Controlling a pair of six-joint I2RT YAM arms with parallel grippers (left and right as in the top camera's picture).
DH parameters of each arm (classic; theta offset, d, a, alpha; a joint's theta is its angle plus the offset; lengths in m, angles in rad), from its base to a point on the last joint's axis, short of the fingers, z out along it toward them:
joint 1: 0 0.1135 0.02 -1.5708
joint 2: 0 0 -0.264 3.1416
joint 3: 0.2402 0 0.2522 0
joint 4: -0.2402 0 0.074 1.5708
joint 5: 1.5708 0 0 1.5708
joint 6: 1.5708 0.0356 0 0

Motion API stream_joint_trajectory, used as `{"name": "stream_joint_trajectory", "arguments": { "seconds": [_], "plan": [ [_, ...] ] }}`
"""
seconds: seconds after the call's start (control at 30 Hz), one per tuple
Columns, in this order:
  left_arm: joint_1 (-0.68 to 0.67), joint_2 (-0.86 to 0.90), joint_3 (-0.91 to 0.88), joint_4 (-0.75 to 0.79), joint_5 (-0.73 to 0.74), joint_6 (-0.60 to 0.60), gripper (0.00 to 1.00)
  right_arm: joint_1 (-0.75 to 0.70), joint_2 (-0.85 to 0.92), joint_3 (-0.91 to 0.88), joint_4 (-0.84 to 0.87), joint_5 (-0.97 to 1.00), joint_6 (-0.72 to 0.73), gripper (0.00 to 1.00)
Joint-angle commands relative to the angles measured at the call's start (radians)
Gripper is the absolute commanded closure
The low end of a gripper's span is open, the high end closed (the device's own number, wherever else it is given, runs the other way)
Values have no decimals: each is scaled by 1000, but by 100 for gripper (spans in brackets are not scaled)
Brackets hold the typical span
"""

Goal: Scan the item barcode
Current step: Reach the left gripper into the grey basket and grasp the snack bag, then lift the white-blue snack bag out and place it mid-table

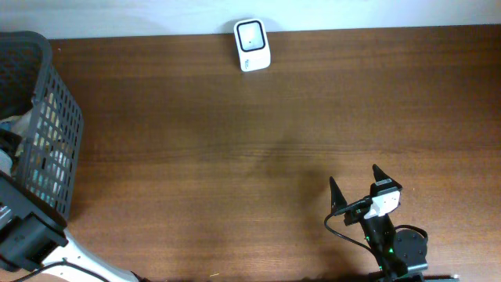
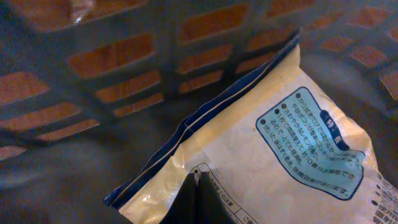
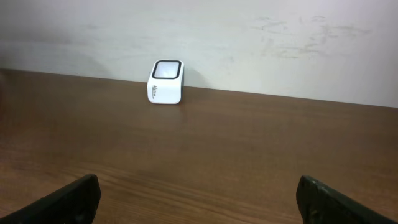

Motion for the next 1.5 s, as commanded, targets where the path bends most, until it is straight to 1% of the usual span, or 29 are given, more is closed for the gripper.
{"name": "stream_joint_trajectory", "arguments": {
  "seconds": [0.0,0.17,0.27,0.37,0.43,0.47,0.5,0.53,0.6,0.63,0.7,0.73,0.77,0.9,0.97,1.03,1.17,1.23,1.37,1.43,1.47],
  "plan": [
    [-5,-71,3,-1,81,86,100,-8,-6,-5,-4,5,3,1],
    [-6,-298,3,-32,89,86,100,-8,-6,-5,-4,5,3,1],
    [-6,-399,3,-62,102,86,100,-8,-6,-5,-4,5,3,1],
    [-7,-467,3,-59,134,86,100,-8,-6,-5,-4,5,3,1],
    [-18,-509,3,-60,129,86,100,-8,-6,-5,-4,5,3,1],
    [-17,-516,3,-78,129,64,100,-8,-6,-5,-4,5,3,1],
    [-15,-514,2,-117,126,19,89,-8,-6,-5,-4,5,3,1],
    [-15,-506,2,-166,106,-10,67,-8,-6,-5,-4,5,3,1],
    [-15,-474,2,-266,10,-112,46,-8,-6,-5,-4,5,3,1],
    [-15,-442,2,-307,-27,-164,39,-8,-6,-5,-4,5,3,1],
    [-15,-364,2,-325,-26,-203,36,-8,-6,-5,-4,5,3,1],
    [-15,-325,2,-328,-26,-228,31,-8,-6,-5,-4,5,3,1],
    [-15,-274,2,-323,-26,-246,29,-8,-6,-5,-4,5,3,1],
    [-14,-152,2,-268,-53,-245,26,-8,-6,-5,-4,5,3,1],
    [-14,-116,2,-253,-85,-238,19,-8,-6,-5,-4,5,3,1],
    [-14,-92,2,-221,-89,-198,18,-8,-6,-5,-4,5,3,1],
    [-3,-63,2,-198,-94,-195,18,-8,-6,-5,-4,5,3,1],
    [-3,-35,2,-124,-92,-172,18,-8,-6,-5,-4,5,3,1],
    [-5,46,2,-37,-62,-172,19,-8,-6,-5,-4,5,3,1],
    [-5,51,2,-9,-55,-172,32,-8,-6,-5,-4,5,3,1],
    [-5,50,2,6,-51,-172,49,-8,-6,-5,-4,5,3,1]
  ]
}}
